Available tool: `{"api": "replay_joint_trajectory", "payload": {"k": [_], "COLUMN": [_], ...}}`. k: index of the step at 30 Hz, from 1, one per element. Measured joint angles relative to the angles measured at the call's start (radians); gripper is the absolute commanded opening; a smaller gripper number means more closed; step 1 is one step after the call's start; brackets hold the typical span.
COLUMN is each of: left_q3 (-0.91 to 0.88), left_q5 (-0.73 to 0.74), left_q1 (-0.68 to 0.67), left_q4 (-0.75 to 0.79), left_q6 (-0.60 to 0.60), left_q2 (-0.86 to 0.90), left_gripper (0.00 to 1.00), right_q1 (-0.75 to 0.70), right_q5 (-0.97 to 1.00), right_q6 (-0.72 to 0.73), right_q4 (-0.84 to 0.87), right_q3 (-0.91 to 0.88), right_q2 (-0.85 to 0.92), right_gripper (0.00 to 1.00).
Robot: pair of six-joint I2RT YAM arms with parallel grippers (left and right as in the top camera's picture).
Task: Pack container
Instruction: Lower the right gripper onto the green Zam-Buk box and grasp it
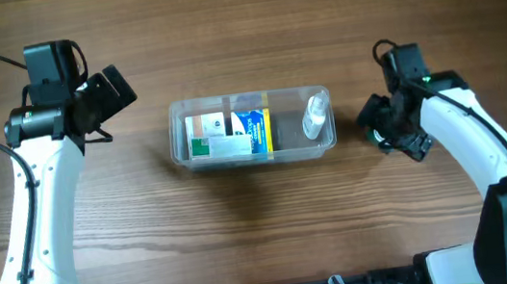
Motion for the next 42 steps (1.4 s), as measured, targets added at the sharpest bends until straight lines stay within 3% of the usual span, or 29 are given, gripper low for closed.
{"api": "replay_joint_trajectory", "payload": {"k": [6,27,42], "left_q3": [0.0,0.0,0.0], "left_q5": [0.0,0.0,0.0], "left_q1": [0.0,0.0,0.0], "left_q4": [0.0,0.0,0.0], "left_q6": [0.0,0.0,0.0], "left_q2": [0.0,0.0,0.0], "left_gripper": [1.0,1.0,1.0], "right_q1": [0.0,-0.001,-0.055], "right_q5": [0.001,0.053,0.024], "right_q6": [0.061,0.072,-0.041], "right_q4": [0.13,0.2,0.243], "right_q3": [-0.074,-0.076,-0.076], "right_q2": [0.0,0.0,0.055], "right_gripper": [0.98,0.98,0.97]}}
